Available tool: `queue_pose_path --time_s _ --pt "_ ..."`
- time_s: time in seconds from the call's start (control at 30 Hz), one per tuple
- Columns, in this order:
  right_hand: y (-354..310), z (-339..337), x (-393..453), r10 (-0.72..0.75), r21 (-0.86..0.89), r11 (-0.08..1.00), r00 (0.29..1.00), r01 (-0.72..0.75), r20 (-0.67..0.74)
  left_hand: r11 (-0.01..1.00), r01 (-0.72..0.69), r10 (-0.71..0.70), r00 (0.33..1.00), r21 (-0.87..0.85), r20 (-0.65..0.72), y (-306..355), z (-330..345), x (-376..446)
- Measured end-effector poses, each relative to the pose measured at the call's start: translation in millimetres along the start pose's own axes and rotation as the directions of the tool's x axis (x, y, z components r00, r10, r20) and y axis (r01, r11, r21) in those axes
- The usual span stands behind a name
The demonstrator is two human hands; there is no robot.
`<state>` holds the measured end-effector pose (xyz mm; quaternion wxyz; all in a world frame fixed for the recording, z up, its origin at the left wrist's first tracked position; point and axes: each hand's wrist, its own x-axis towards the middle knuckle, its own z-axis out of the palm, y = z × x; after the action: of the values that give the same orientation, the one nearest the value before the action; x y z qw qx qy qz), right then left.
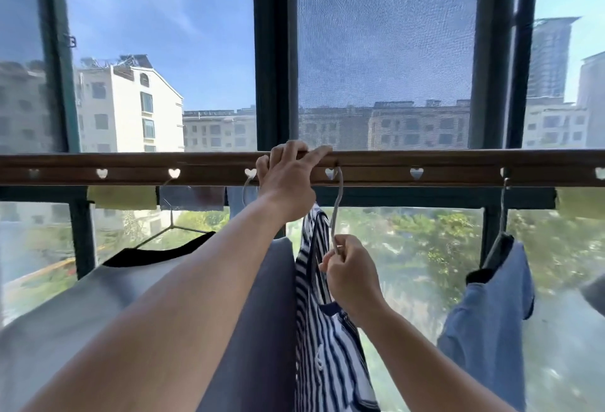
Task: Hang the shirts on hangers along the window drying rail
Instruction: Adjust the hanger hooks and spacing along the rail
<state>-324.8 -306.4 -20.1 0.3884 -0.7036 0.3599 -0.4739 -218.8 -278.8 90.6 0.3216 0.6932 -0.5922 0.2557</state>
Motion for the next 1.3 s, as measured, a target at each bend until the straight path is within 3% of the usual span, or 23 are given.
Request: queue_pose_path --time_s 0.37,0.63,0.8,1.03,1.3 --pt "2 21 1 0.040 -0.060 0.997 0.999 -0.038 0.025 0.999 -0.024 0.023 1.000 0.040 0.010 -16 -8 -8" --pt "-22 4 -11 -0.204 -0.379 0.912 0.975 0.158 -0.086 0.993 -0.033 0.031 0.999 0.117 0.025 -20 -7 -8" --pt "-35 -27 -22 -0.330 -0.565 0.811 0.916 0.152 -0.227 0.997 -0.077 0.078 0.996 0.028 -0.048 3 0 -7" --pt "-24 -75 -22 -0.232 -0.637 0.771 0.931 0.000 -0.281 0.974 -0.185 0.176 0.981 -0.129 -0.080 62 12 -12" --pt "11 -142 -14 0.057 -0.607 0.739 0.925 -0.292 -0.375 0.972 -0.179 0.171 0.983 -0.151 -0.069 121 32 0"
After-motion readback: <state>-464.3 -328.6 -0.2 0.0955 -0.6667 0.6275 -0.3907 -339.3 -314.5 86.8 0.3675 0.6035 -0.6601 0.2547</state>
